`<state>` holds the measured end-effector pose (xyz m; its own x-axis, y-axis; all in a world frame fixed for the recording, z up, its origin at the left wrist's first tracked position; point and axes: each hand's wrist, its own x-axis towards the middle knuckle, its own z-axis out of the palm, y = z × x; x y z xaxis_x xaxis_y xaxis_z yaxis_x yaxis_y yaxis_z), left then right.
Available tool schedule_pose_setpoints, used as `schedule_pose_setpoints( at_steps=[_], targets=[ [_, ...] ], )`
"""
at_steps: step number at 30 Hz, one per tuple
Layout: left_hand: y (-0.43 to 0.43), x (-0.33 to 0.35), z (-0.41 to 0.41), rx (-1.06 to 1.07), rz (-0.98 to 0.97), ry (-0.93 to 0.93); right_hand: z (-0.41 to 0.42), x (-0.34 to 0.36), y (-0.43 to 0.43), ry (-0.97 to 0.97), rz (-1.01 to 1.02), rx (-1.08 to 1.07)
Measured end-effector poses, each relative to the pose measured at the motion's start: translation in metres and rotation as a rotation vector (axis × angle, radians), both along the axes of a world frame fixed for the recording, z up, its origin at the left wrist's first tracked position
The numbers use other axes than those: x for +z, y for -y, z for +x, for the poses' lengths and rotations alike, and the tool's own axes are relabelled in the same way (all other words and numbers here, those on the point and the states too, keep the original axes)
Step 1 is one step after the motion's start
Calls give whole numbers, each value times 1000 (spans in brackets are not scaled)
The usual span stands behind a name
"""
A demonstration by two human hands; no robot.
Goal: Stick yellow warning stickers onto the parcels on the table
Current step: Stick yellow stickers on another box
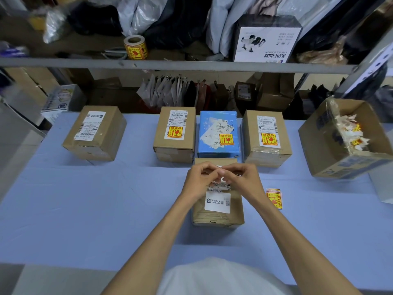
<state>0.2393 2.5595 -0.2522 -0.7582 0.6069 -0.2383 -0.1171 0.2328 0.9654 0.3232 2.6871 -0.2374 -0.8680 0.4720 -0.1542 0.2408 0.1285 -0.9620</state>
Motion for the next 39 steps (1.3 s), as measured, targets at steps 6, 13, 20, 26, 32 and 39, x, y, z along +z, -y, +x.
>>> schedule_pose_setpoints(
  at_steps=[6, 13, 20, 26, 32, 39],
  targets=[
    [0, 1, 1, -18, 10, -59, -1, -4, -5, 12, -33, -10],
    [-4, 0, -1, 18, 46, -17, -4, -6, -4, -17, -65, -49],
    [-8, 3, -1, 12, -20, -45, -7, -5, 2, -48, -33, -38],
    [-7, -2, -5, 36, -51, 34, -7, -5, 0, -38, -68, -77],
    [-9, 2, -2, 25, -62, 34, -9, -2, 5, -52, -80, -54],
    [-7, 0, -7, 83, -162, 47, -10, -2, 3, 6, -163, -247]
  ],
)
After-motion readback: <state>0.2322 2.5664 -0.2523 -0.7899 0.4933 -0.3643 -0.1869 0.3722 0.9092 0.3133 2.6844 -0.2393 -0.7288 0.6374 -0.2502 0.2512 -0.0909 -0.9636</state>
